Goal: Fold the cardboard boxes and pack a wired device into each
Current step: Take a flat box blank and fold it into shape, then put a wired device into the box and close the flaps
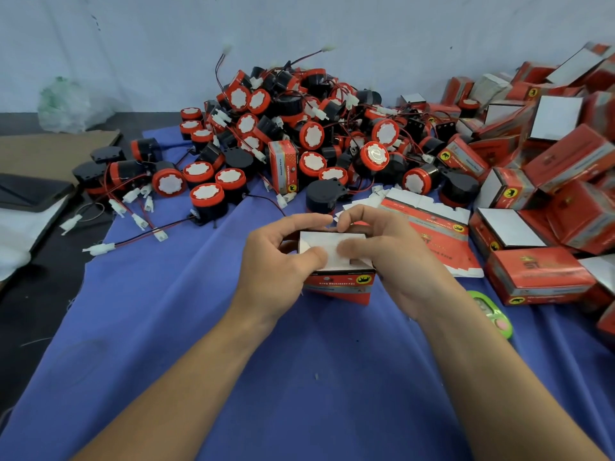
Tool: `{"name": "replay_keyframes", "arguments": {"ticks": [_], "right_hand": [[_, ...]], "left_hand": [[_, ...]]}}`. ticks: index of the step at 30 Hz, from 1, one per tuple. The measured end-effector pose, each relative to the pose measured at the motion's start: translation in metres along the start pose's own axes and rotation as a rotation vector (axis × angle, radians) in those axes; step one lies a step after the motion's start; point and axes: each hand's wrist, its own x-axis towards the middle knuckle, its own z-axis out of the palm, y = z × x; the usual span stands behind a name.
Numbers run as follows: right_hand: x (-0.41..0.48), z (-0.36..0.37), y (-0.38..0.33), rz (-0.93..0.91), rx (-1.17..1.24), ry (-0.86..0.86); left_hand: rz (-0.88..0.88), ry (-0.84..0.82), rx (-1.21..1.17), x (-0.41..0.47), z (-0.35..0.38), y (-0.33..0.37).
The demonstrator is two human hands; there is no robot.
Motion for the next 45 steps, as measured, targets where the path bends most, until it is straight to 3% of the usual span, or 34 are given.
{"name": "replay_keyframes", "arguments": {"ticks": [4, 9, 19, 25, 27, 30, 33, 36, 39, 42, 45], "right_hand": [[-0.002, 0.001, 0.000, 0.092, -0.093, 0.099], [-0.006, 0.007, -0.005, 0.123, -0.241, 0.096], [-0.010, 0.020, -0.009, 0.010, -0.153, 0.120], [-0.008, 0.012, -0.008, -0.234, 0.113, 0.085], [-0.009, 0.015, -0.008, -0.368, -0.012, 0.164], [-0.008, 0.022, 0.001, -0.488, -0.451, 0.251], [-0.009, 0.033, 0.009, -0.451, -0.672, 0.237], [-0.005, 0.030, 0.009, -0.430, -0.510, 0.467], [0.007, 0.010, 0.007, -0.278, -0.397, 0.597], [0.020, -0.004, 0.009, -0.157, -0.421, 0.537], [0.045, -0.008, 0.003, -0.133, -0.658, 0.414]], "left_hand": [[-0.015, -0.004, -0.089, -0.004, 0.002, 0.002], [-0.027, 0.027, -0.097, -0.004, 0.000, 0.002], [-0.054, 0.082, -0.237, -0.011, 0.006, 0.003], [0.091, 0.114, -0.091, -0.012, 0.006, -0.007], [0.054, 0.075, -0.064, -0.008, 0.003, -0.012], [-0.025, 0.029, 0.148, -0.003, 0.001, -0.020], [-0.043, 0.065, 0.461, 0.003, -0.007, -0.024], [-0.082, 0.013, 0.684, 0.011, -0.022, -0.026], [-0.203, -0.034, 0.696, 0.016, -0.034, -0.027], [-0.214, -0.044, 0.678, 0.020, -0.037, -0.030], [-0.229, -0.052, 0.662, 0.023, -0.038, -0.031]]}}
